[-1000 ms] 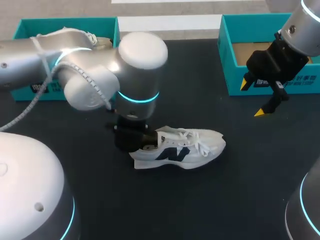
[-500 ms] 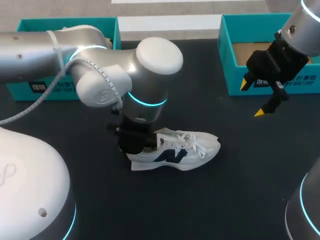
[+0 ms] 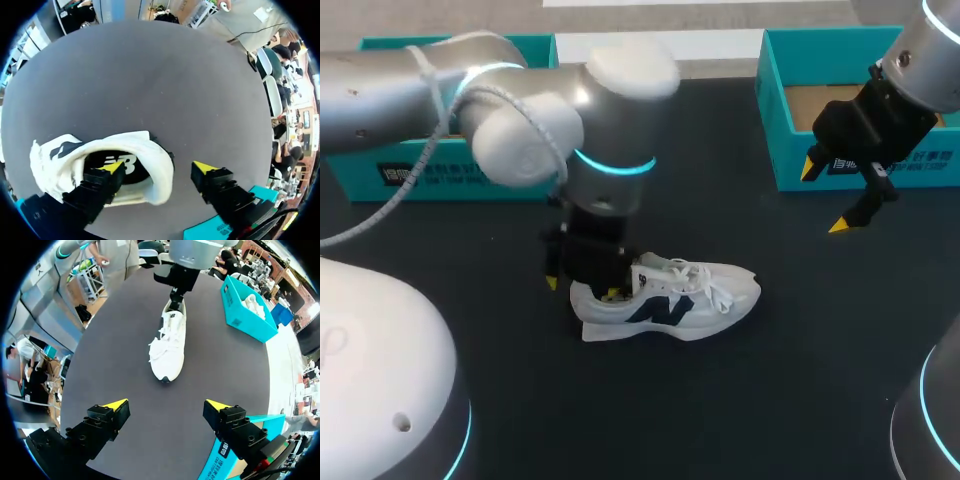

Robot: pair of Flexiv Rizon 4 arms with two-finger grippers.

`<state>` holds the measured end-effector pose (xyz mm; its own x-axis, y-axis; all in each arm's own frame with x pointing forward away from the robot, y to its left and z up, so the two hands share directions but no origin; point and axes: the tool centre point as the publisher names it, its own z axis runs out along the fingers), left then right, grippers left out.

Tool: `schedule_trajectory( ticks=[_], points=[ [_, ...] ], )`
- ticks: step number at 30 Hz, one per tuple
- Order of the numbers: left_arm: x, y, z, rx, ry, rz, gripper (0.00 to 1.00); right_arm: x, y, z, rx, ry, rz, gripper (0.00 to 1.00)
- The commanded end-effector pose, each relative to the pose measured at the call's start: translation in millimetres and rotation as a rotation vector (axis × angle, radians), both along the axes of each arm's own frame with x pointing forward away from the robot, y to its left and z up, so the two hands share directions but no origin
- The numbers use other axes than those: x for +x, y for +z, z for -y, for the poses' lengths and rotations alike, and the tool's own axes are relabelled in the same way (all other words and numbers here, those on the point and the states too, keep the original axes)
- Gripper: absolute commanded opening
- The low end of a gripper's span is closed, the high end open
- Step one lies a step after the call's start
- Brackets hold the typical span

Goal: Take the shoe out of the shoebox, open the shoe tongue, remove and reinsert the insole, then place the shoe into the shoebox

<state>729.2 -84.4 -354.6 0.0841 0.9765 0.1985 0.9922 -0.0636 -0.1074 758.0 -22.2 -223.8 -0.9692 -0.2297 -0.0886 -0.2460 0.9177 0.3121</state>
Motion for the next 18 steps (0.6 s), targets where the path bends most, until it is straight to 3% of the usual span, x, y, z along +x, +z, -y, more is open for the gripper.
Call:
schedule_trajectory(
  ticks=[1,7,12,14,18],
  points=[
    [4.2,29.7,-30.1,-0.154,0.046,-0.041,1.00,1.0,-0.8,-0.3,-0.002,0.001,-0.001,1.00],
    [4.6,53.5,-50.2,-0.368,0.204,-0.156,1.00,1.0,-0.8,-0.3,-0.002,0.001,-0.001,1.00],
    [0.1,54.7,-66.3,-0.539,0.414,-0.305,1.00,1.0,-0.8,-0.3,-0.002,0.001,-0.001,1.00],
    [-4.1,50.7,-75.0,-0.574,0.543,-0.374,1.00,1.0,-0.8,-0.3,-0.002,0.001,-0.001,1.00],
    [-4.1,50.7,-75.0,-0.574,0.543,-0.374,1.00,1.0,-0.8,-0.3,-0.002,0.001,-0.001,1.00]
  ],
)
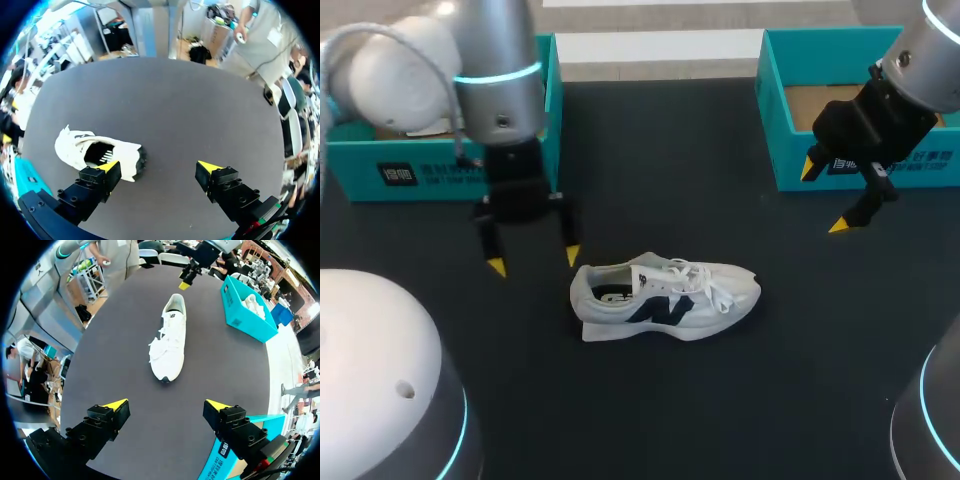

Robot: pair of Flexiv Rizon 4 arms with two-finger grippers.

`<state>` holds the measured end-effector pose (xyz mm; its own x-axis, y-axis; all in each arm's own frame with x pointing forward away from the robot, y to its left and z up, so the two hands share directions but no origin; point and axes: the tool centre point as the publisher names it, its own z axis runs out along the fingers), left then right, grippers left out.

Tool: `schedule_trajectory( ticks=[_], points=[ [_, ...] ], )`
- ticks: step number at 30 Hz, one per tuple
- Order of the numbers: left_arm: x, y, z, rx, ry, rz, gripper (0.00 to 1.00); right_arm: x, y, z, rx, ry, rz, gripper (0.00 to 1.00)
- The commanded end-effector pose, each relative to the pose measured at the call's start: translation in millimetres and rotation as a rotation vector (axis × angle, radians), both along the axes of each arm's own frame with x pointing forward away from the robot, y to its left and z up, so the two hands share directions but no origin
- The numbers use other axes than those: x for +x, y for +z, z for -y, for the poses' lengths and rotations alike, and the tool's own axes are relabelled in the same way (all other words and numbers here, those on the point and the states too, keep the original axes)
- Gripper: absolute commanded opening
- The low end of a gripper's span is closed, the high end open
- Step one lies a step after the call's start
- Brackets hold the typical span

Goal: Take the shoe out of the shoebox, open the shoe tongue, remove and reinsert the insole, then place the shoe into the shoebox

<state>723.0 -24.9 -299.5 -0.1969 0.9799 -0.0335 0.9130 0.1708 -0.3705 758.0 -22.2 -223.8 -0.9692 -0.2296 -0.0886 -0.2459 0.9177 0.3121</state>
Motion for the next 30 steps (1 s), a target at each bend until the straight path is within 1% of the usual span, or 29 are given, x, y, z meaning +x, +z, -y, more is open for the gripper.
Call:
schedule_trajectory(
  ticks=[1,12,14,17,19,24,30],
  points=[
    [2.1,-4.4,-15.5,-0.309,0.267,-0.103,1.00,1.0,-0.8,-0.3,-0.002,0.001,-0.001,1.00],
    [2.1,-4.4,-15.5,-0.309,0.267,-0.103,1.00,1.0,-0.8,-0.3,-0.002,0.001,-0.001,1.00],
    [-1.6,-6.3,-19.1,-0.308,0.328,-0.153,1.00,1.0,-0.8,-0.3,-0.002,0.001,-0.001,1.00],
    [-5.5,-4.3,-25.5,-0.351,0.438,-0.206,1.00,1.0,-0.8,-0.3,-0.002,0.001,-0.001,1.00],
    [-5.5,-3.9,-33.0,-0.376,0.539,-0.223,1.00,1.0,-0.8,-0.3,-0.002,0.001,-0.001,1.00],
    [-3.1,-8.6,-44.3,-0.443,0.702,-0.243,1.00,1.0,-0.8,-0.3,-0.002,0.001,-0.001,1.00],
    [4.4,-11.0,-52.2,-0.637,0.831,-0.390,1.00,1.0,-0.8,-0.3,-0.002,0.001,-0.001,1.00]
  ],
)
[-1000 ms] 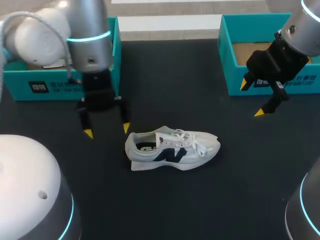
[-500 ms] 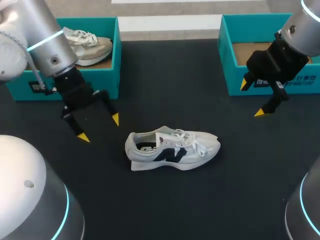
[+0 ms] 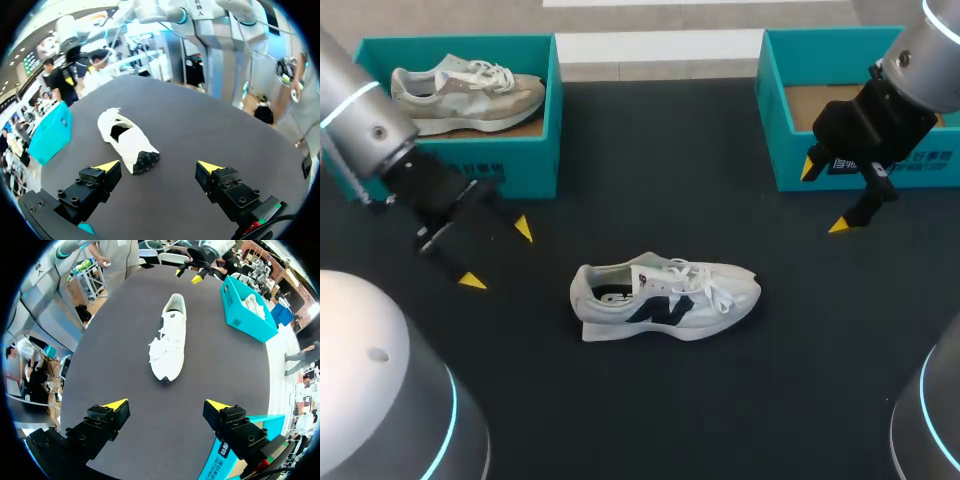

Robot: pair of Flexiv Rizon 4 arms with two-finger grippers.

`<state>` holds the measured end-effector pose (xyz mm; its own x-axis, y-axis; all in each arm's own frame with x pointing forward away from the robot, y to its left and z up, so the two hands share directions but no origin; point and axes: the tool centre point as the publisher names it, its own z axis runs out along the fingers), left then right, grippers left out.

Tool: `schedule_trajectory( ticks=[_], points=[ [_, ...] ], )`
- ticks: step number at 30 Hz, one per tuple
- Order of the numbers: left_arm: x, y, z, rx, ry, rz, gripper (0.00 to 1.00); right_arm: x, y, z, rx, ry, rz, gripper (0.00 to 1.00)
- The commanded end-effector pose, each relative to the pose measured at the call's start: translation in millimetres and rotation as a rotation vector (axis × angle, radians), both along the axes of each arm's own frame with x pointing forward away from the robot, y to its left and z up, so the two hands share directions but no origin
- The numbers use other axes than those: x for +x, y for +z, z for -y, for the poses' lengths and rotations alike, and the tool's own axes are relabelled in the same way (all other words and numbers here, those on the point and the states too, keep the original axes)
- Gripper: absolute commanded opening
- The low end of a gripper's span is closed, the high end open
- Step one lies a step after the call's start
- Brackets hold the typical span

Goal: Take the shoe out of the shoebox, open the shoe tongue, remove and reinsert the insole, then place the shoe into the shoebox

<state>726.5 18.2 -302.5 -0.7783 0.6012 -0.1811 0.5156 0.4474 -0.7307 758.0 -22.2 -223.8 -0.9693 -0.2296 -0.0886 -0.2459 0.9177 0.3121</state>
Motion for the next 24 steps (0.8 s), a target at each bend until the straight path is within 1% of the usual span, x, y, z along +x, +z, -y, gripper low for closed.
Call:
schedule_trajectory(
  ticks=[1,2,17,19,21,24],
  points=[
    [0.9,-7.5,-10.3,-0.273,0.232,-0.042,1.00,1.0,-0.8,-0.4,-0.002,0.001,-0.001,1.00],
    [0.7,-7.7,-11.9,-0.298,0.236,-0.046,1.00,1.0,-0.8,-0.4,-0.002,0.001,-0.001,1.00],
    [0.7,-7.7,-11.9,-0.298,0.236,-0.046,1.00,1.0,-0.8,-0.4,-0.002,0.001,-0.001,1.00],
    [-2.1,-13.8,-7.7,-0.277,0.324,-0.032,1.00,1.0,-0.8,-0.4,-0.002,0.001,-0.001,1.00],
    [-3.0,-19.0,-5.5,-0.278,0.430,-0.075,1.00,1.0,-0.8,-0.4,-0.002,0.001,-0.001,1.00],
    [-4.8,-26.8,-4.2,-0.276,0.518,-0.091,1.00,1.0,-0.8,-0.4,-0.002,0.001,-0.001,1.00]
  ],
)
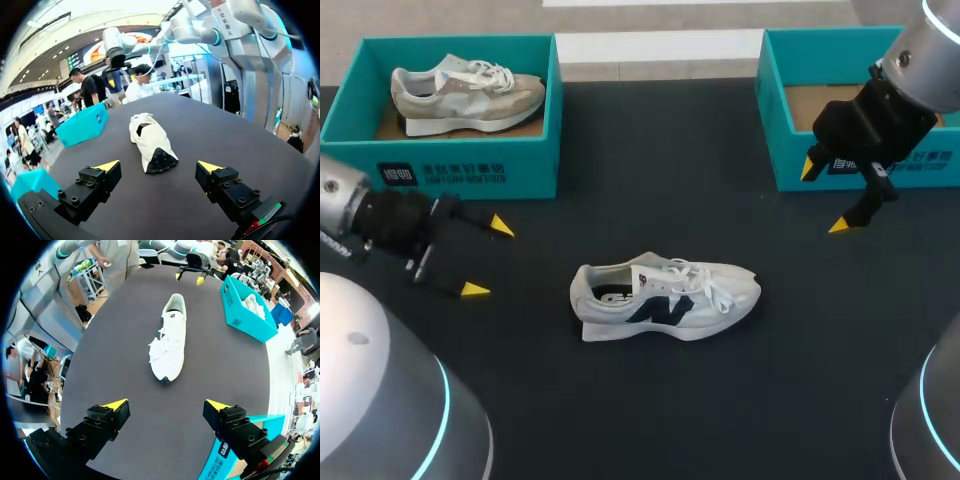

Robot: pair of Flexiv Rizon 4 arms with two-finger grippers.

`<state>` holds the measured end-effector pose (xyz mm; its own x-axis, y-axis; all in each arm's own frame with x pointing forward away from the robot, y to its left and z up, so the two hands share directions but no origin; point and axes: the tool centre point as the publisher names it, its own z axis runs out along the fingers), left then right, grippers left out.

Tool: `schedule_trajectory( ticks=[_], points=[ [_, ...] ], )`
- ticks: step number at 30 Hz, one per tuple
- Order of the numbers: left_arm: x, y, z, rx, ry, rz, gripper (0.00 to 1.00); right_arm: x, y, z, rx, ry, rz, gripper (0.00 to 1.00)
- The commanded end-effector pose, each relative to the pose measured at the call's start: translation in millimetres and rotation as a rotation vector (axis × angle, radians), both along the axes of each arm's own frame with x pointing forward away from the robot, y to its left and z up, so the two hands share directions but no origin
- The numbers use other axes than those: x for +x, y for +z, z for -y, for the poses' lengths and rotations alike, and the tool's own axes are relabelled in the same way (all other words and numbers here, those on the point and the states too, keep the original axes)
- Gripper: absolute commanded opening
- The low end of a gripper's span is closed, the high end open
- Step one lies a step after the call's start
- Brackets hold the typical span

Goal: Take the shoe out of the shoebox, open the shoe tongue, remove and reinsert the insole, then place the shoe into the shoebox

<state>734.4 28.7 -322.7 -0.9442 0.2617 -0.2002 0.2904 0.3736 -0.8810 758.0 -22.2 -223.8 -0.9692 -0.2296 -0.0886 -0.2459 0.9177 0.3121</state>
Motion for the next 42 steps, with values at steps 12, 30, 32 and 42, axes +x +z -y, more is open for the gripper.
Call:
schedule_trajectory(
  ticks=[12,30,32,42],
  points=[
    [-13.1,-35.1,25.9,-0.028,0.275,-0.090,1.00,1.0,-0.8,-0.3,-0.002,0.001,-0.001,1.00],
    [-19.7,-51.0,24.8,-0.022,0.322,-0.169,1.00,1.0,-0.8,-0.3,-0.002,0.001,-0.001,1.00],
    [-19.7,-51.0,24.8,-0.022,0.322,-0.169,1.00,1.0,-0.8,-0.3,-0.002,0.001,-0.001,1.00],
    [-21.7,-59.3,34.1,-0.034,0.329,-0.191,1.00,1.0,-0.8,-0.3,-0.002,0.001,-0.001,1.00]
  ],
)
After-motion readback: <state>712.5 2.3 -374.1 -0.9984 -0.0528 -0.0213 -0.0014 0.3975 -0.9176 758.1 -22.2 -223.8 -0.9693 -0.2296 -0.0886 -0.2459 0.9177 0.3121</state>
